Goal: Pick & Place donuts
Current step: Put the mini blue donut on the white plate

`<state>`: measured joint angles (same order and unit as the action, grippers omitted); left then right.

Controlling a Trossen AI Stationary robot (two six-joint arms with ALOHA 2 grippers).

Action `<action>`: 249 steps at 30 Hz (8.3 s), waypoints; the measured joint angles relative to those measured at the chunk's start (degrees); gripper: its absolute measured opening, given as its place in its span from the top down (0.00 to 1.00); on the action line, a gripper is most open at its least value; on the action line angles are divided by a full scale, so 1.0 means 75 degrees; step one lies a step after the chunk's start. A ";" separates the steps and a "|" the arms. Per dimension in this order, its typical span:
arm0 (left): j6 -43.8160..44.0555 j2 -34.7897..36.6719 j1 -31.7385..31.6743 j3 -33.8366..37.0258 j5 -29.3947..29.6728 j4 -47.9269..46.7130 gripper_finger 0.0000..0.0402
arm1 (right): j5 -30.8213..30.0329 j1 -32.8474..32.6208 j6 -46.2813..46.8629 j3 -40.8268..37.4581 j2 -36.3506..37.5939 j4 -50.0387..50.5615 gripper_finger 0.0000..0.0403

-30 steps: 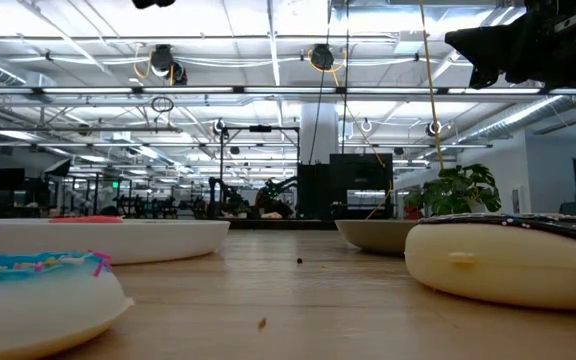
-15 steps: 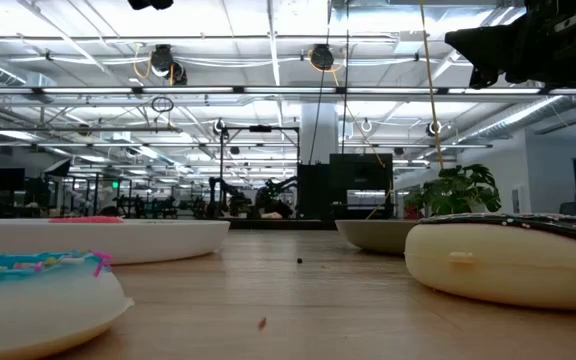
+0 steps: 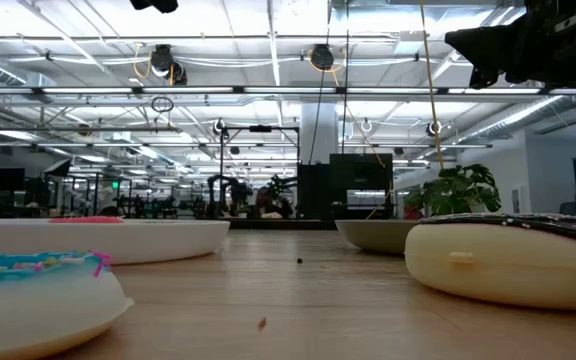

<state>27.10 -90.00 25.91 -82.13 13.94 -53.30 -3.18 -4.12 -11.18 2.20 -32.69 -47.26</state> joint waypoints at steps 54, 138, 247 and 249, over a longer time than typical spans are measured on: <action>-0.1461 -0.4462 0.0938 -0.2876 -0.1649 0.0378 0.67 | 0.0029 0.0003 -0.0262 0.0000 0.0000 -0.0125 1.00; 0.0465 -0.4581 0.1116 -0.2333 -0.1781 0.0685 0.54 | 0.0047 0.0000 -0.0006 -0.0002 -0.0001 -0.0469 1.00; 0.2410 -0.1862 0.1606 -0.2011 -0.0010 -0.1262 0.96 | 0.0038 0.0000 0.0061 -0.0003 -0.0003 -0.0405 1.00; 0.2451 -0.1862 0.1599 -0.2011 0.0020 -0.1261 0.98 | 0.0038 0.0000 0.0061 0.0000 0.0000 -0.0405 1.00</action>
<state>45.47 -103.96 37.90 -97.21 14.09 -62.76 -2.90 -4.12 -10.72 2.20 -32.69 -50.30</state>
